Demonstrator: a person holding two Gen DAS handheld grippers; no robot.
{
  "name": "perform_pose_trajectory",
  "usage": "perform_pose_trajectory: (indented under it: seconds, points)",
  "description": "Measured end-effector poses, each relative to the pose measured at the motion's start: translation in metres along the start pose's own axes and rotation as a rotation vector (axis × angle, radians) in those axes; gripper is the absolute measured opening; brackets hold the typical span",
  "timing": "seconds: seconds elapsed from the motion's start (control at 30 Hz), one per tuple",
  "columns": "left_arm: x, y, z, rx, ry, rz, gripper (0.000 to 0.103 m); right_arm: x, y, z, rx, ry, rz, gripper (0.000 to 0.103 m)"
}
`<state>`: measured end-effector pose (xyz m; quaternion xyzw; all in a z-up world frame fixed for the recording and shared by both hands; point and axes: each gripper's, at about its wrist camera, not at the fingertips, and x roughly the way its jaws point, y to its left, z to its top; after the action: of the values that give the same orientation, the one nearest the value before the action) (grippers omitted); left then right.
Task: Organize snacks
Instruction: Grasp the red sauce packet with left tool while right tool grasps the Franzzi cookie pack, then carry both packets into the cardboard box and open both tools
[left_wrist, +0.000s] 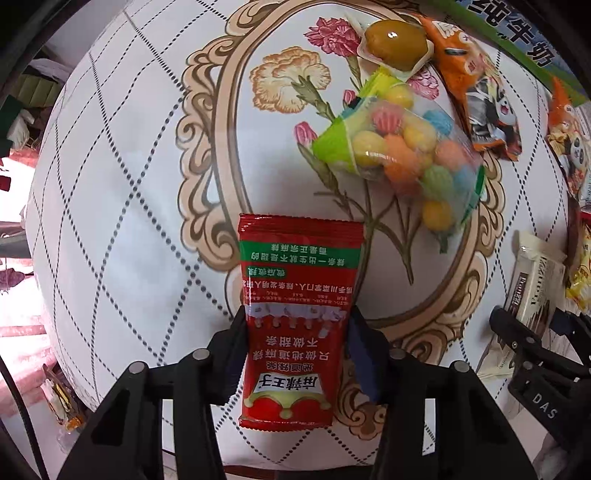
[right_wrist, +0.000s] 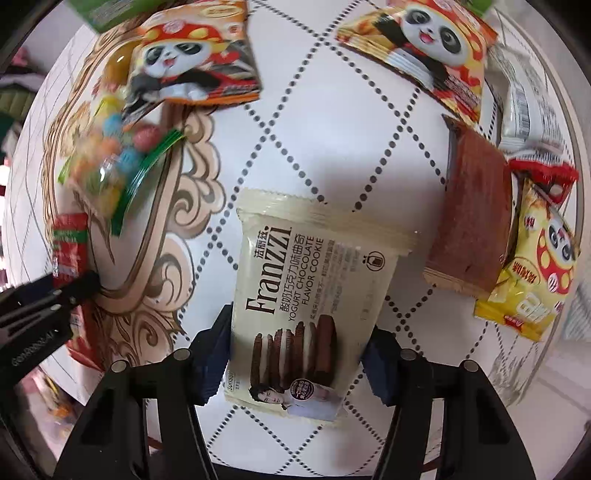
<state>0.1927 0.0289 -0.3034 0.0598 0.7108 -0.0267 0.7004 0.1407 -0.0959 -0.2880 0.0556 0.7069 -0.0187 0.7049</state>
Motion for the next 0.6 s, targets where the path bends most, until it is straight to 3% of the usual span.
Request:
perform_pose_trajectory:
  seconds: [0.17,0.37,0.6]
  points:
    - [0.005,0.017,-0.024,-0.03,0.006,-0.012,0.047,-0.001,0.028,-0.022,-0.064,-0.02,-0.019,0.064]
    - [0.006,0.006,-0.034,-0.032,0.008,-0.015,0.047,0.002,0.037,-0.04,-0.083,-0.024,-0.01,0.063]
    - [-0.013,0.022,-0.032,-0.045,0.003,-0.022,0.046,-0.004,0.031,-0.028,-0.095,-0.028,0.002,0.063]
